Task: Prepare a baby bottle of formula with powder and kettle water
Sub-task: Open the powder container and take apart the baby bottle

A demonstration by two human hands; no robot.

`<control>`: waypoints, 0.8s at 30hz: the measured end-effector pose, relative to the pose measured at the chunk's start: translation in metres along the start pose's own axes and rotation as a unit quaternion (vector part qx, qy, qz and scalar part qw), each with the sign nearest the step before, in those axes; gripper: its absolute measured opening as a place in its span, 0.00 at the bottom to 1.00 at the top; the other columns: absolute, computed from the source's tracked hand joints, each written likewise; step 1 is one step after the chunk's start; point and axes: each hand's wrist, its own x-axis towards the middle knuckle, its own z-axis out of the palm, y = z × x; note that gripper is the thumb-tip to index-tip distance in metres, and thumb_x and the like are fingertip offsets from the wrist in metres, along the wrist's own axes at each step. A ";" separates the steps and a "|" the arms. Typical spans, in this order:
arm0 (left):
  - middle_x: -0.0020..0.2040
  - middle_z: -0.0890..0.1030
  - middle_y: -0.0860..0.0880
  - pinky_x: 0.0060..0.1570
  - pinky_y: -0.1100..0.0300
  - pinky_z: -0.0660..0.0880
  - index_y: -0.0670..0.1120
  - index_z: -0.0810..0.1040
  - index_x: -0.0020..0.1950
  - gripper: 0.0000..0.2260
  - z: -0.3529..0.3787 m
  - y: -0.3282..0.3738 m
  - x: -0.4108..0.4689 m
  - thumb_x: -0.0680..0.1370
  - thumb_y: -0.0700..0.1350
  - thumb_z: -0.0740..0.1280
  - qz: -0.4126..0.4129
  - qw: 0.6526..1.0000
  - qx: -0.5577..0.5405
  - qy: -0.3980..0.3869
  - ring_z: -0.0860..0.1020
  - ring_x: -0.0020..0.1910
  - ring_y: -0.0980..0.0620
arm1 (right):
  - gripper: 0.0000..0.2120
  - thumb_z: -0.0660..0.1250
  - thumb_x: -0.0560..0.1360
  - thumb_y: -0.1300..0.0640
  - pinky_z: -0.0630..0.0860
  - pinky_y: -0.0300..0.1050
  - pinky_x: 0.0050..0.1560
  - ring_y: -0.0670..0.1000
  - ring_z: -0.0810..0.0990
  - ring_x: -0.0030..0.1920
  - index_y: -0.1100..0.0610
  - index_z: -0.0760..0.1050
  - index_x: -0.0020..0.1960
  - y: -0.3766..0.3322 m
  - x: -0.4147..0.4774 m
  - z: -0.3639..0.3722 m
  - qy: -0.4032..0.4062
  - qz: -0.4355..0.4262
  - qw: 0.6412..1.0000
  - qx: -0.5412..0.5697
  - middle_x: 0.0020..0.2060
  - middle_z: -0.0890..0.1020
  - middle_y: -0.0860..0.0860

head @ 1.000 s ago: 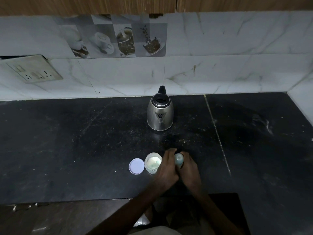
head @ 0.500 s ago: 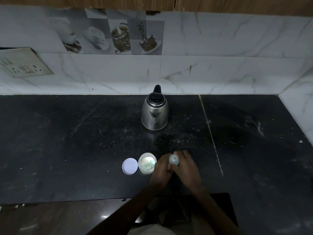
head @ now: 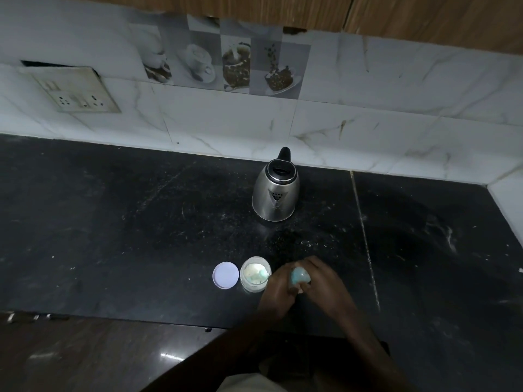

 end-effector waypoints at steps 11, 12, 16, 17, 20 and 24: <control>0.64 0.82 0.57 0.64 0.64 0.76 0.54 0.79 0.69 0.26 0.000 0.002 -0.003 0.72 0.47 0.80 -0.037 0.997 -0.059 -0.041 0.78 0.63 0.67 | 0.25 0.75 0.69 0.65 0.79 0.44 0.55 0.48 0.81 0.54 0.52 0.79 0.64 -0.002 -0.001 -0.004 -0.004 0.027 0.998 0.055 0.57 0.81 0.46; 0.64 0.82 0.56 0.65 0.65 0.75 0.53 0.79 0.68 0.25 0.002 0.003 -0.004 0.73 0.48 0.81 -0.034 0.997 -0.064 -0.035 0.77 0.63 0.69 | 0.25 0.75 0.70 0.64 0.80 0.44 0.55 0.48 0.81 0.54 0.52 0.79 0.65 -0.002 0.000 -0.004 -0.007 0.029 0.998 0.048 0.57 0.81 0.47; 0.63 0.83 0.56 0.64 0.58 0.78 0.55 0.80 0.68 0.20 0.003 0.008 -0.006 0.77 0.50 0.79 -0.032 0.995 -0.092 0.009 0.80 0.63 0.62 | 0.24 0.77 0.69 0.62 0.80 0.44 0.54 0.49 0.81 0.54 0.52 0.78 0.63 -0.004 0.003 -0.004 0.003 0.036 0.999 0.035 0.57 0.80 0.47; 0.63 0.84 0.57 0.64 0.58 0.78 0.54 0.80 0.68 0.19 0.002 0.010 -0.006 0.78 0.50 0.78 -0.031 0.994 -0.103 0.012 0.81 0.64 0.60 | 0.25 0.78 0.68 0.62 0.78 0.42 0.53 0.48 0.80 0.53 0.53 0.78 0.63 -0.005 0.003 -0.004 0.008 0.043 0.998 0.033 0.57 0.78 0.47; 0.61 0.85 0.57 0.62 0.59 0.78 0.51 0.82 0.67 0.18 -0.002 0.016 -0.005 0.78 0.48 0.78 -0.037 0.992 -0.119 0.014 0.82 0.63 0.60 | 0.22 0.78 0.68 0.59 0.76 0.41 0.49 0.49 0.79 0.50 0.54 0.78 0.60 -0.007 0.003 -0.003 0.022 0.067 0.997 0.030 0.55 0.77 0.47; 0.58 0.86 0.57 0.60 0.59 0.79 0.53 0.83 0.62 0.15 -0.004 0.021 -0.006 0.77 0.45 0.78 -0.034 0.992 -0.120 0.013 0.83 0.60 0.59 | 0.21 0.79 0.69 0.57 0.78 0.41 0.50 0.48 0.81 0.50 0.54 0.81 0.61 -0.003 0.001 -0.001 0.018 0.047 0.999 0.021 0.54 0.80 0.47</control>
